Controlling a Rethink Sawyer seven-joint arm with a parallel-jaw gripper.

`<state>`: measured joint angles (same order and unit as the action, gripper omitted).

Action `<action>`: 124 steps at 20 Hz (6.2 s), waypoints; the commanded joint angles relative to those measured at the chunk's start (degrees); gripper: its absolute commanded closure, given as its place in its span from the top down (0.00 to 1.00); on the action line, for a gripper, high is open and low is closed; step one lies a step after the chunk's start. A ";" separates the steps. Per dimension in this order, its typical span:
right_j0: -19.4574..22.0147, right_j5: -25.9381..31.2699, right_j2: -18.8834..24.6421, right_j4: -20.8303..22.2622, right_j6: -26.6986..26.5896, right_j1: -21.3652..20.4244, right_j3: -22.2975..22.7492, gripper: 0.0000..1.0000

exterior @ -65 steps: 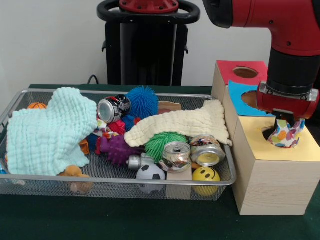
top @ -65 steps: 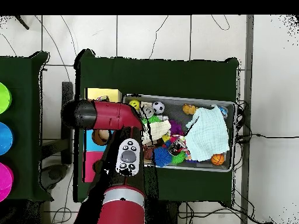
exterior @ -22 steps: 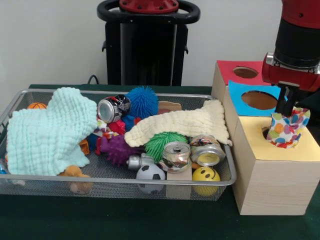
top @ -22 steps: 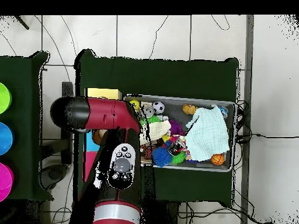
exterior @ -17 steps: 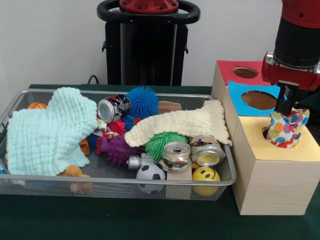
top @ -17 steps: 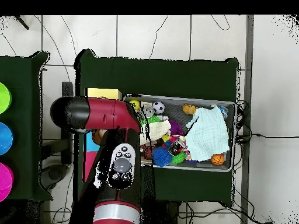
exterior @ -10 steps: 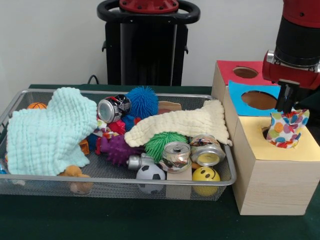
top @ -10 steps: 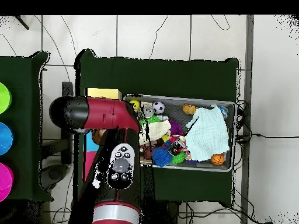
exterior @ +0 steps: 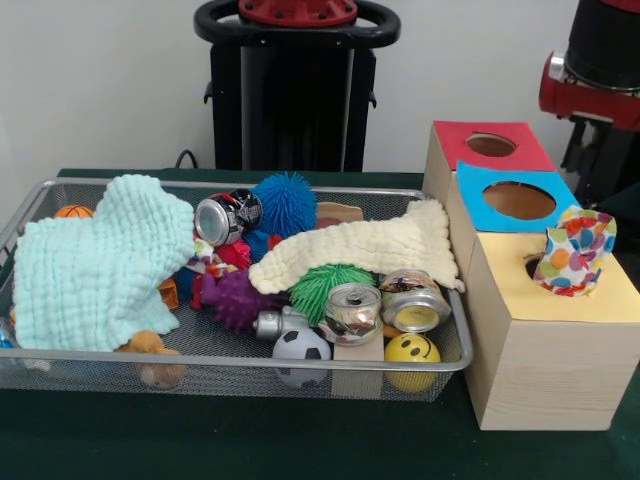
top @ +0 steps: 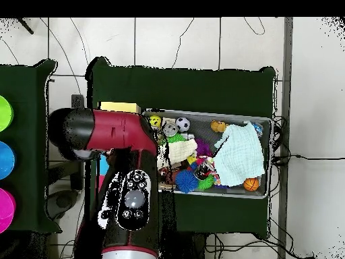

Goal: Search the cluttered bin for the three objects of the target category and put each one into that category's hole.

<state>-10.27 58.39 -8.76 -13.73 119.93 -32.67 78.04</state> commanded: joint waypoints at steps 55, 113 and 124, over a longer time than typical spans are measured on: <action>-0.35 -19.12 -4.36 2.92 8.55 10.81 -4.20 0.00; -0.32 -7.76 -3.57 2.60 5.08 2.65 -1.62 0.00; 4.81 -5.91 -3.54 6.87 -3.76 -0.92 -1.90 0.00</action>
<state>-10.26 47.77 -14.98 -10.95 119.93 -32.24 73.06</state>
